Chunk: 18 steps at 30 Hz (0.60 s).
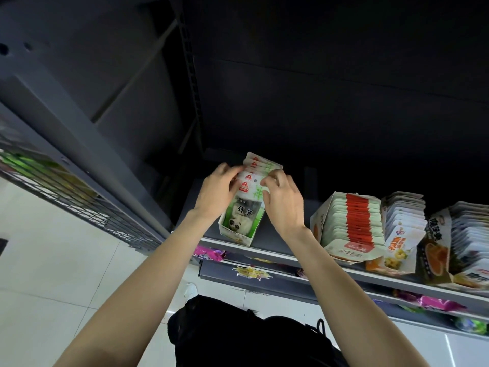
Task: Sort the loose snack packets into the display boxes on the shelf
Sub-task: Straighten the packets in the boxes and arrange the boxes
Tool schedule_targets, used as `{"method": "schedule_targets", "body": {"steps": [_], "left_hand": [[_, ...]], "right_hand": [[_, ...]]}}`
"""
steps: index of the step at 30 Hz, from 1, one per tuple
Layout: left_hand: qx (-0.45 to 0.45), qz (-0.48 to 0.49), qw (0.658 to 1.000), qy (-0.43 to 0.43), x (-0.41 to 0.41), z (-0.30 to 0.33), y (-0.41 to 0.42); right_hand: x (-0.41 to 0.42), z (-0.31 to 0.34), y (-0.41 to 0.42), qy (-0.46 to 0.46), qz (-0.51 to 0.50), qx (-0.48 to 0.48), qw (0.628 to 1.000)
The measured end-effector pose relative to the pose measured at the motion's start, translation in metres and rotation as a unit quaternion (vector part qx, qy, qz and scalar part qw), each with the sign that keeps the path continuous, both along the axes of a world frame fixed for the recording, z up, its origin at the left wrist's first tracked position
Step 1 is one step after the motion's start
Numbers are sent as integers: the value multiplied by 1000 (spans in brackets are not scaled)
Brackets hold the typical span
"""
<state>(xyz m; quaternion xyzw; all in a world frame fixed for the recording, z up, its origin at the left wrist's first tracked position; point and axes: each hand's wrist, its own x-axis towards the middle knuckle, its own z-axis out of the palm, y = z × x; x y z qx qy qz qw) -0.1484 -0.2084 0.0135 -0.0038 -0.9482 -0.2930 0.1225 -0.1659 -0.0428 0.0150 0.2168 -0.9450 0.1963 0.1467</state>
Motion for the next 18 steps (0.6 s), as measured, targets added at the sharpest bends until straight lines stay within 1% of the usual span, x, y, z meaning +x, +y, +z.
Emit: {"method": "schedule_targets", "body": {"steps": [1, 3, 4, 5, 7, 9, 10, 16, 18], "left_hand": [[-40, -7, 999, -4, -1, 1, -2], [-108, -20, 994, 19, 0, 3, -3], [-136, -37, 989, 37, 2, 3, -3], [-160, -68, 984, 38, 3, 2, -1], [-186, -124, 975, -14, 5, -2, 6], [-172, -121, 975, -73, 3, -6, 12], [-162, -112, 977, -84, 0, -7, 14], [-155, -128, 975, -95, -13, -10, 13], [-128, -136, 979, -84, -13, -10, 11]], "right_hand": [[1, -1, -1, 4, 6, 8, 1000], [3, -3, -2, -10, 19, 6, 1000], [3, -4, -2, -17, 24, 4, 1000], [4, -4, -2, -22, 29, 4, 999], [5, -5, 0, -25, 40, -5, 999], [3, -3, 2, -23, 53, -29, 998], [2, -2, 3, -26, 53, -44, 997], [-8, -2, 7, -81, 12, -102, 991], [-12, -3, 9, -64, -15, -118, 991]]}}
